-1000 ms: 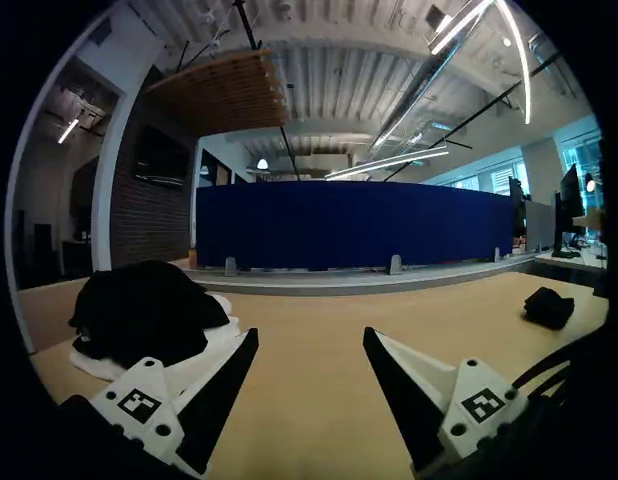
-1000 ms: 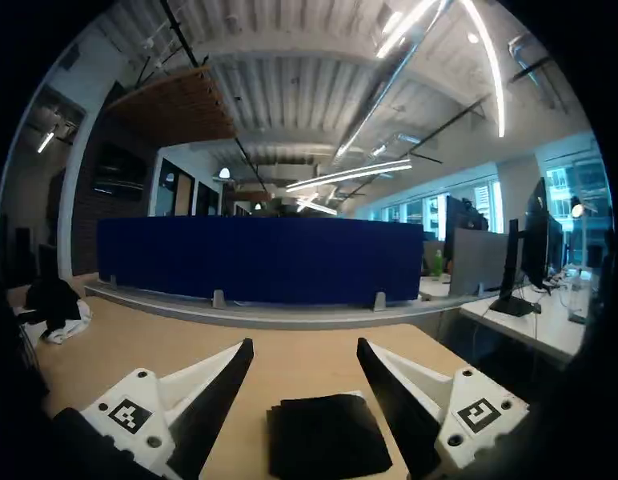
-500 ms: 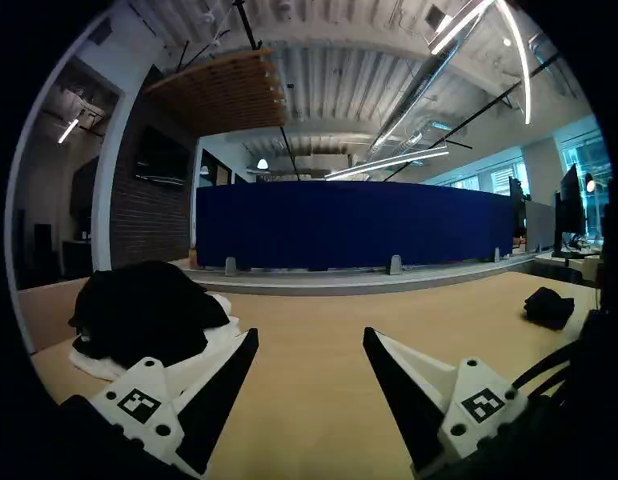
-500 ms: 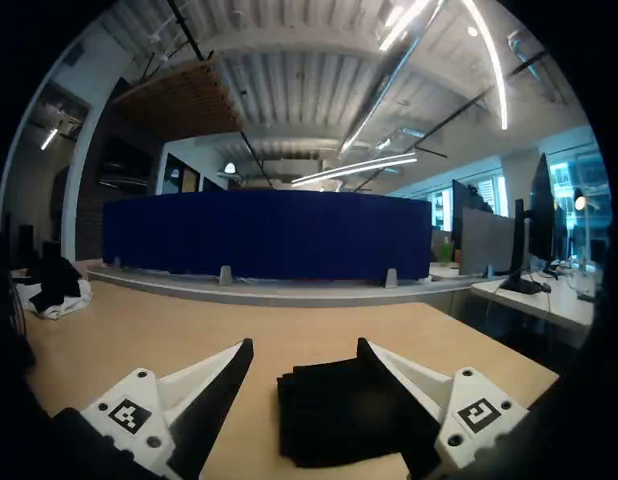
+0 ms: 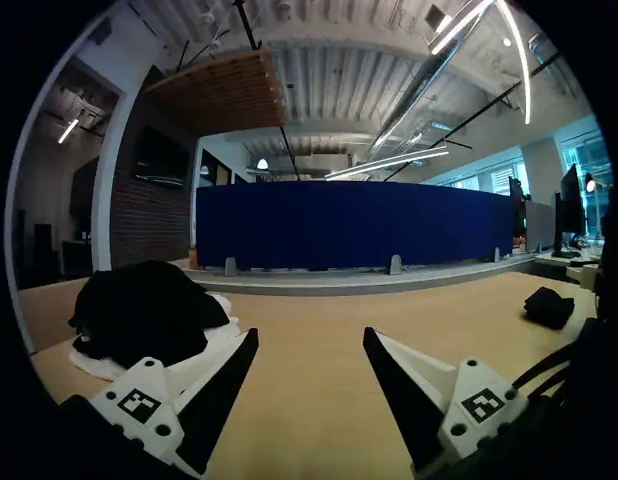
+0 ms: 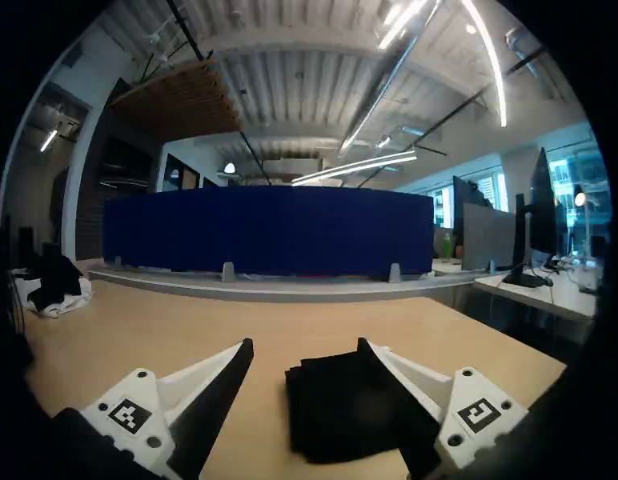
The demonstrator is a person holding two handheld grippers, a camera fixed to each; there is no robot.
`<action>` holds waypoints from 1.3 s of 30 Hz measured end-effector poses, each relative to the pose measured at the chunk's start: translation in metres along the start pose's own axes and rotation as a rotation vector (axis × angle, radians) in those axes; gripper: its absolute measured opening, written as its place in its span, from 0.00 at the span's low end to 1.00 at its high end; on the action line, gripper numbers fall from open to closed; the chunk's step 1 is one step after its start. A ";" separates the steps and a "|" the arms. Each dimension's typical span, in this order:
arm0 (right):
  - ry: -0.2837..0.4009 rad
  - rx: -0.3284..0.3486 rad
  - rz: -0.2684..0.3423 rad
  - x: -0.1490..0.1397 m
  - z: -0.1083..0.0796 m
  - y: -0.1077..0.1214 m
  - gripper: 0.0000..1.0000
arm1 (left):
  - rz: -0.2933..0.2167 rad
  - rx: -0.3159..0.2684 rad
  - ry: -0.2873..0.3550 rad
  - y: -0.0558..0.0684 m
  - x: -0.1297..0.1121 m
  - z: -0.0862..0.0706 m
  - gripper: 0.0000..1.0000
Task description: Fold towel
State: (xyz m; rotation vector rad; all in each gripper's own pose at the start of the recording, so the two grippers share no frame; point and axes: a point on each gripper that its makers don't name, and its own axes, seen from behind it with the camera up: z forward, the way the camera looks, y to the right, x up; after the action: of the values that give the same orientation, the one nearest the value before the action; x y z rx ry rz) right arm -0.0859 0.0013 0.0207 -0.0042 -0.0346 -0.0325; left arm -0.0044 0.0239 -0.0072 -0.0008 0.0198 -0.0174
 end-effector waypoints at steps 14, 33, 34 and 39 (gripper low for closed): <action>0.007 0.007 0.008 -0.003 -0.004 -0.008 1.00 | 0.000 0.000 0.000 0.000 0.000 0.000 0.97; 0.026 0.028 0.016 0.000 -0.007 -0.010 1.00 | 0.000 0.000 0.000 -0.001 0.000 0.001 0.97; 0.026 0.028 0.016 0.000 -0.007 -0.010 1.00 | 0.000 0.000 0.000 -0.001 0.000 0.001 0.97; 0.026 0.028 0.017 0.000 -0.007 -0.010 1.00 | 0.000 0.000 0.000 -0.001 0.000 0.001 0.97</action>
State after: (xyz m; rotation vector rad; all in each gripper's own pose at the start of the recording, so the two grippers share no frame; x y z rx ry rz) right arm -0.0860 -0.0087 0.0142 0.0243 -0.0088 -0.0150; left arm -0.0042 0.0233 -0.0065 -0.0007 0.0200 -0.0173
